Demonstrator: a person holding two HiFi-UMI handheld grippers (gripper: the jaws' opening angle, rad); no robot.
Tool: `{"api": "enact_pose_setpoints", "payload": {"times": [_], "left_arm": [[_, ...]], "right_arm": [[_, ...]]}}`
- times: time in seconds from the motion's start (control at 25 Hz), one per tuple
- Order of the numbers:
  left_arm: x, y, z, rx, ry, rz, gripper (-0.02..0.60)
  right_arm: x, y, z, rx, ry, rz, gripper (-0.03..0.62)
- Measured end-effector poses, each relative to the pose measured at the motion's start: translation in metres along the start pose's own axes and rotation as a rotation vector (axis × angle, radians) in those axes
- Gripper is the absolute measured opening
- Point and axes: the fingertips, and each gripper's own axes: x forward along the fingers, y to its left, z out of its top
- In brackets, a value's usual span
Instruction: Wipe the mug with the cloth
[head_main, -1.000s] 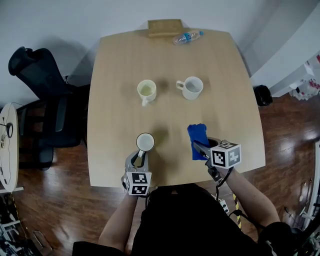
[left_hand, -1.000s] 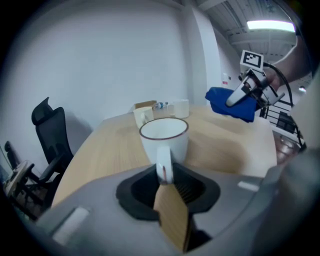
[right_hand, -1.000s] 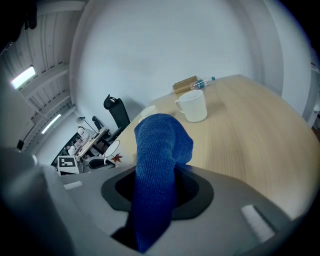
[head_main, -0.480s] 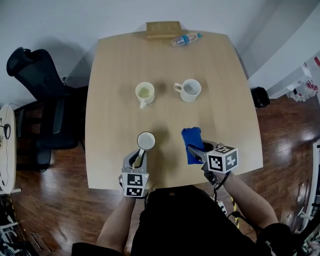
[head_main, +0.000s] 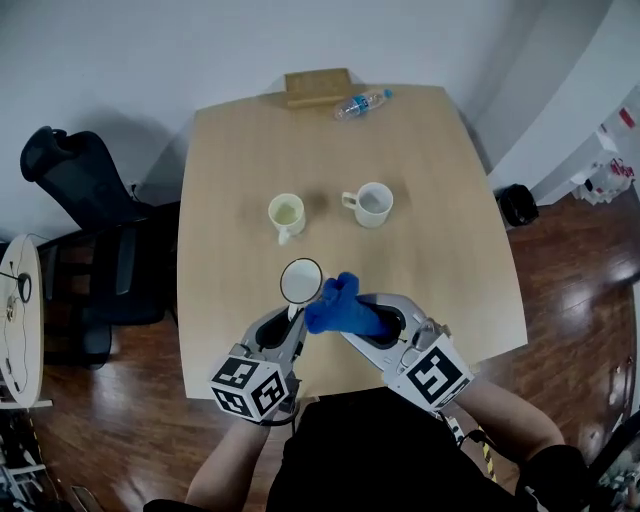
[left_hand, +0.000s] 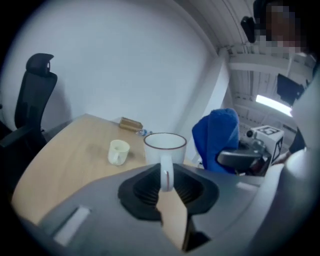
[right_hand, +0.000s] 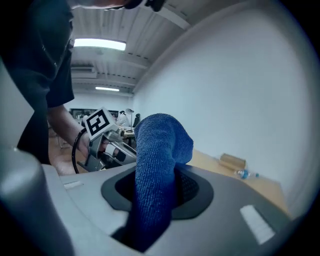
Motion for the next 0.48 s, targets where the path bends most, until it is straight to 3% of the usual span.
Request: {"api": "enact_pose_setpoints", "payload": {"times": [0.2,0.32,0.48], "left_arm": [[-0.006,-0.039,0.032,-0.002,-0.023,-0.083,0.066],[-0.015,-0.057,0.044,0.006,-0.037,-0.128,0.066],[-0.033,-0.076,0.066,0.032,-0.069,-0.222,0.066]], "right_arm": [[0.003,0.014,0.037,-0.344,0.014,-0.074,0.14],[-0.007,0.011,0.047,-0.354,-0.002,-0.085,0.137],[-0.032,-0.008,0.072,-0.264,-0.061,-0.082,0.135]]}}
